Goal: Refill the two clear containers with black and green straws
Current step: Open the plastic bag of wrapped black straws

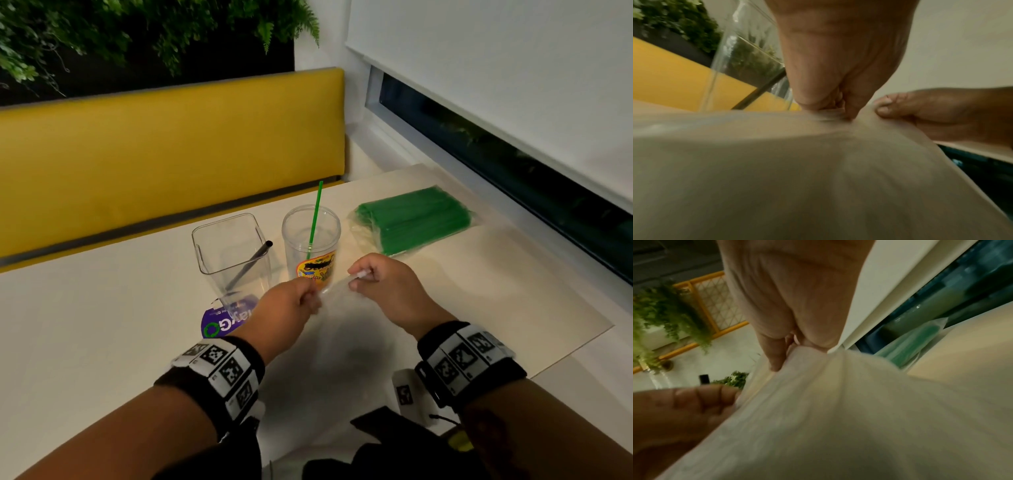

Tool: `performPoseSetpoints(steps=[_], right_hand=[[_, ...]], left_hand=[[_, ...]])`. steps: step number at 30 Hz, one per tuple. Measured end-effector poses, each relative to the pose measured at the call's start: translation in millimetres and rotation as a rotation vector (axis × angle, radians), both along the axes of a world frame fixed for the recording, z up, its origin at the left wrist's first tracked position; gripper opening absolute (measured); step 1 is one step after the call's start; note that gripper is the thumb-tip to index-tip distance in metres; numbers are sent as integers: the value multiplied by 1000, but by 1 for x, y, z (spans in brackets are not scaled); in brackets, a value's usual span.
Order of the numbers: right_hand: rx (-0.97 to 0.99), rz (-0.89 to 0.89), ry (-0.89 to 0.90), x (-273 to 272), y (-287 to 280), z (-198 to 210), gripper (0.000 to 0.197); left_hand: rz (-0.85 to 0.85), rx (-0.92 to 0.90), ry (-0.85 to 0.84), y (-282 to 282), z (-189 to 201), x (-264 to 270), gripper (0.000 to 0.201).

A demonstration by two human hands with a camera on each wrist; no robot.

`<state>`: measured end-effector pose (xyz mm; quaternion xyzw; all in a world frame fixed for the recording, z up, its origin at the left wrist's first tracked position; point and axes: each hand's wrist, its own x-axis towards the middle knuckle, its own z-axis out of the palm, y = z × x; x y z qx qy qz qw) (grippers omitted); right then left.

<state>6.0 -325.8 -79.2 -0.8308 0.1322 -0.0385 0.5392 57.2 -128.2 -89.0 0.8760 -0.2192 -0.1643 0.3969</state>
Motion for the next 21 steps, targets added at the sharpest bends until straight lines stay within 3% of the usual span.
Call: performPoseSetpoints(steps=[1,5,7,10,13,21], right_hand=[[37,2,-6,0,2,-2,24],[122,12,-22,2,12,-7,27],[140,7,-44,2,13,-6,23],[47,45,-83,2,12,-4,20],[-121,73,-97,-1,14,-1,7],[-395,131,-160,-2,14,-4,18]], left_hand=[[12,-26,-19,-5,0,-2,13],[52,-230,-10,-28,5,-9,48],[37,-221,-121,-34,9,-9,51],[-17,-154,-314,-37,16,-6,34],[24,-103,-386,-37,17,3,9],[29,-76,-351,-34,14,3,9]])
